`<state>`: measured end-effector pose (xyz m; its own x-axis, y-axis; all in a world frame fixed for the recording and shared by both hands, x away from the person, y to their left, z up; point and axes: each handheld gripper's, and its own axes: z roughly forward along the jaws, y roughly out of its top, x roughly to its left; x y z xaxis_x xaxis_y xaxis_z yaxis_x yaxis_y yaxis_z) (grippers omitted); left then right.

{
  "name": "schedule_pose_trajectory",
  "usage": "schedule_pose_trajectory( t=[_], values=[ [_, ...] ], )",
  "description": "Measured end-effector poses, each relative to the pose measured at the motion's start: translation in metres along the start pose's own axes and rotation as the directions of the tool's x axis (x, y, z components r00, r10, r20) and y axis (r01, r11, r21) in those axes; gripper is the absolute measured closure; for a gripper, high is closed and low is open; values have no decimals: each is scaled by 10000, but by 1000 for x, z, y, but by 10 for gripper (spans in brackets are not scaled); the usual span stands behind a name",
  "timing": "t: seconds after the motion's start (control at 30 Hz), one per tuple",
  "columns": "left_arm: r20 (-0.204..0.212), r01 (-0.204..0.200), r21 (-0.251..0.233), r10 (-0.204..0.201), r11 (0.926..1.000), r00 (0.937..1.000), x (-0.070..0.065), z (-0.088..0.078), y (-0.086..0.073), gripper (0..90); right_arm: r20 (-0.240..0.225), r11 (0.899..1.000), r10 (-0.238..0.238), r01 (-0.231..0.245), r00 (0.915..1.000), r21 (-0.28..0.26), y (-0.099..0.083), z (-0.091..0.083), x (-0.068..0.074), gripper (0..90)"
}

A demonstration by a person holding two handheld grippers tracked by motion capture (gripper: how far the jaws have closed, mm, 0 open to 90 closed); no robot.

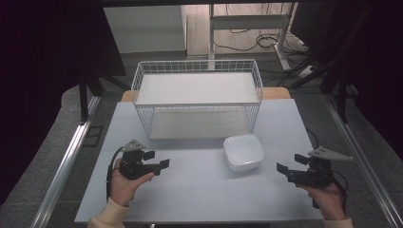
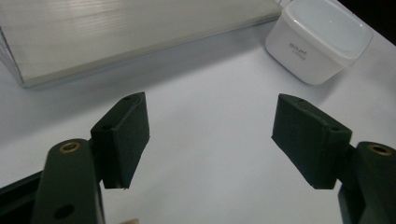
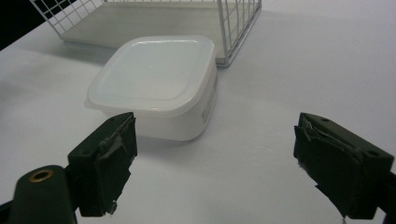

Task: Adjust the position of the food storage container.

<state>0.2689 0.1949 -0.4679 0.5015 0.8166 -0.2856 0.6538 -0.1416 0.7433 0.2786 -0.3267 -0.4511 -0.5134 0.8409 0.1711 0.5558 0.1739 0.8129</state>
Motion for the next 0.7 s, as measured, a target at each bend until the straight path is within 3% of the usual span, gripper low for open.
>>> schedule_pose_trajectory(
  t=[0.23,0.4,0.7],
  values=[
    [64,5,-115,-4,9999,10000,-2,-2,-1,266,82,9999,58,-59,9999,156,-2,2,-1,169],
    [-11,-233,-44,233,9997,9997,-4,-3,-3,266,187,9989,-73,64,9998,474,-2,4,1,185],
    [-43,-84,-28,84,10000,10000,3,-9,-3,265,243,9987,-18,6,9997,510,-1,-1,8,204]
  ],
)
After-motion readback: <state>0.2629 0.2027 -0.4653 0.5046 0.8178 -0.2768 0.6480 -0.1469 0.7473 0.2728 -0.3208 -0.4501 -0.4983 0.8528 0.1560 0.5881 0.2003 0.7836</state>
